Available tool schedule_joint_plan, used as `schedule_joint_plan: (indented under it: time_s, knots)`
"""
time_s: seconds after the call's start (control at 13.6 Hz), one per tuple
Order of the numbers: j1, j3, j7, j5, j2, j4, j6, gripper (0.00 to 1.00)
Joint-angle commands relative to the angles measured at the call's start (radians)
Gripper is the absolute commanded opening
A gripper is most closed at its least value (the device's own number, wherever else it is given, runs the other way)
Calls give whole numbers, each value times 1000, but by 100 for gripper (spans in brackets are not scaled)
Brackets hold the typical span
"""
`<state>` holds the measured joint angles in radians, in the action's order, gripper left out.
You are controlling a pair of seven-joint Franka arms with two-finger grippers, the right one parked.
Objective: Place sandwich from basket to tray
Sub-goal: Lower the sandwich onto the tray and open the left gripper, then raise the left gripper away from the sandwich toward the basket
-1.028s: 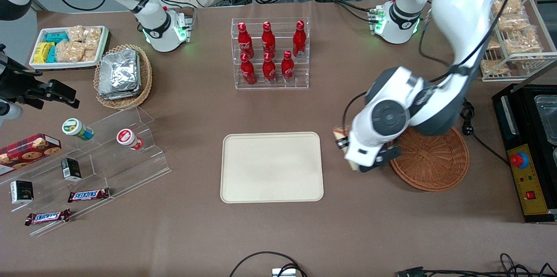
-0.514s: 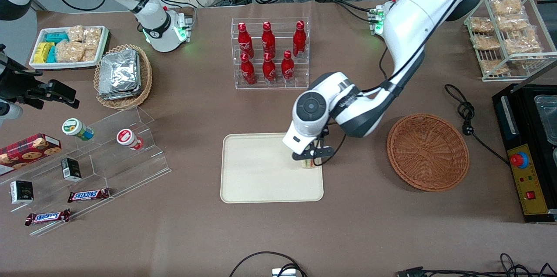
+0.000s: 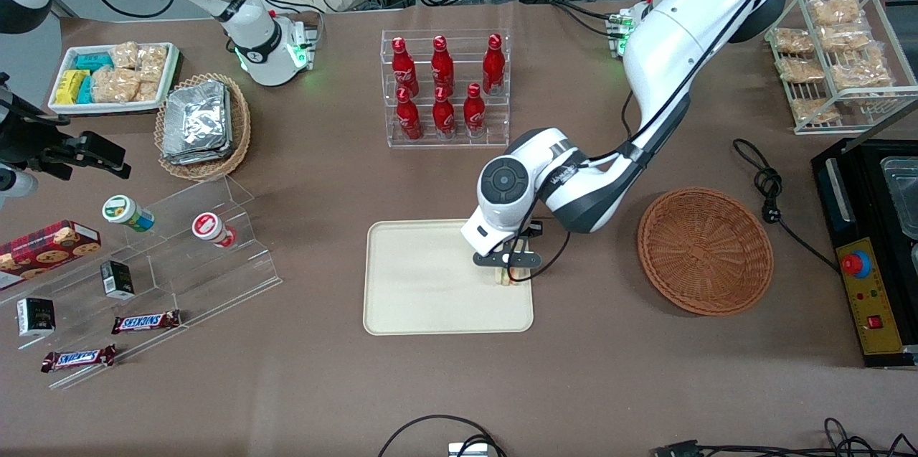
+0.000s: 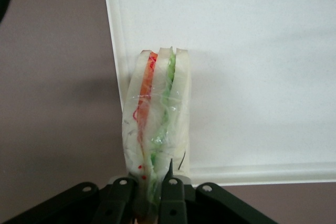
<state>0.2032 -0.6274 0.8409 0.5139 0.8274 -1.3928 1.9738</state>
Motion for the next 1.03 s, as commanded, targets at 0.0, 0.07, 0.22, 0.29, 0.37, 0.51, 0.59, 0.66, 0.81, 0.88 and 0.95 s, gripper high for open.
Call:
schedule_joint_plan:
  time_s: [0.0, 0.07, 0.22, 0.29, 0.37, 0.51, 0.59, 0.66, 0.81, 0.88, 0.95]
  knots:
    - [8, 21, -6, 12, 32, 35, 83, 9]
    - [8, 26, -5, 8, 36, 37, 101, 12]
    - [7, 28, -3, 8, 44, 41, 105, 16]
    - [5, 34, -5, 6, 45, 41, 106, 29]
    - [5, 34, 9, 6, 45, 41, 106, 60]
    - [5, 34, 36, 6, 42, 41, 126, 100]
    - [4, 34, 37, 5, 33, 43, 128, 100]
    - [-7, 32, 44, 0, 21, 40, 120, 100]
    - [-22, 31, 63, -26, -22, 29, 59, 100]
    - [-24, 31, 50, -26, -45, 29, 4, 100]
    - [-27, 31, 47, -26, -71, 23, -56, 100]
